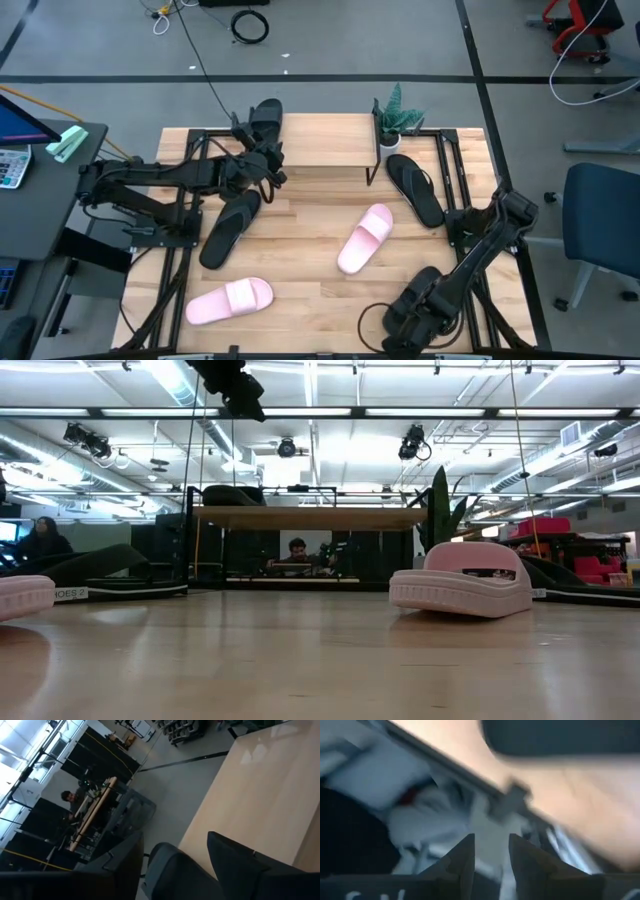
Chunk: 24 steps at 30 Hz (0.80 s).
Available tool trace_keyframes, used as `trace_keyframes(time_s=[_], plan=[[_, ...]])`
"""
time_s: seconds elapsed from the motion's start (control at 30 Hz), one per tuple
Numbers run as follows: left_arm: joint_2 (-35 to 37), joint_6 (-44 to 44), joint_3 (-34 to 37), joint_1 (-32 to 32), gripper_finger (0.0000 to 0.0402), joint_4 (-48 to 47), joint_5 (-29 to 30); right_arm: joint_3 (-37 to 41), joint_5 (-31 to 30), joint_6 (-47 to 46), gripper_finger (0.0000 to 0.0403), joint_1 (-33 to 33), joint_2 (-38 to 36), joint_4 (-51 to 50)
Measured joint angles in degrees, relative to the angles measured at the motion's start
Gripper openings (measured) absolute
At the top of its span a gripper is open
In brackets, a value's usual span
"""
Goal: Pick and place slides into the shelf
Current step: Put the bottom black slide on the shelf
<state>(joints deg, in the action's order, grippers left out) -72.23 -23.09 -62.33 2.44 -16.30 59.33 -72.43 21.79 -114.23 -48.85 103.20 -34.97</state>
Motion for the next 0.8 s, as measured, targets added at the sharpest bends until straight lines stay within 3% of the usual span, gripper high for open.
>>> trace_keyframes(time_s=[0.13,0.2,0.37,0.5,0.63,0.8], plan=[[0.0,0.0,0.0,0.0,0.0218,-0.1,0.0,-2.2,11.8,-5.2,0.0126,0.2,1.5,0.6],[0.0,0.0,0.0,0.0,0.0216,-0.1,0.0,-3.8,12.4,-7.9,0.0126,0.4,1.5,0.5],[0.0,0.0,0.0,0.0,0.0216,-0.2,0.0,-7.6,7.7,-8.8,0.0126,0.5,1.6,-3.2],[0.0,0.5,0.0,0.0,0.0215,-0.3,0.0,-8.9,7.4,-9.0,0.0121,0.3,1.6,-9.9],[0.0,2.8,0.0,0.0,0.0208,-0.4,0.0,-9.5,6.1,-5.5,0.0105,0.3,1.6,-22.5],[0.0,3.0,0.0,0.0,0.0198,-0.4,0.0,-9.5,-8.5,1.9,0.0083,-0.1,1.6,-36.6]])
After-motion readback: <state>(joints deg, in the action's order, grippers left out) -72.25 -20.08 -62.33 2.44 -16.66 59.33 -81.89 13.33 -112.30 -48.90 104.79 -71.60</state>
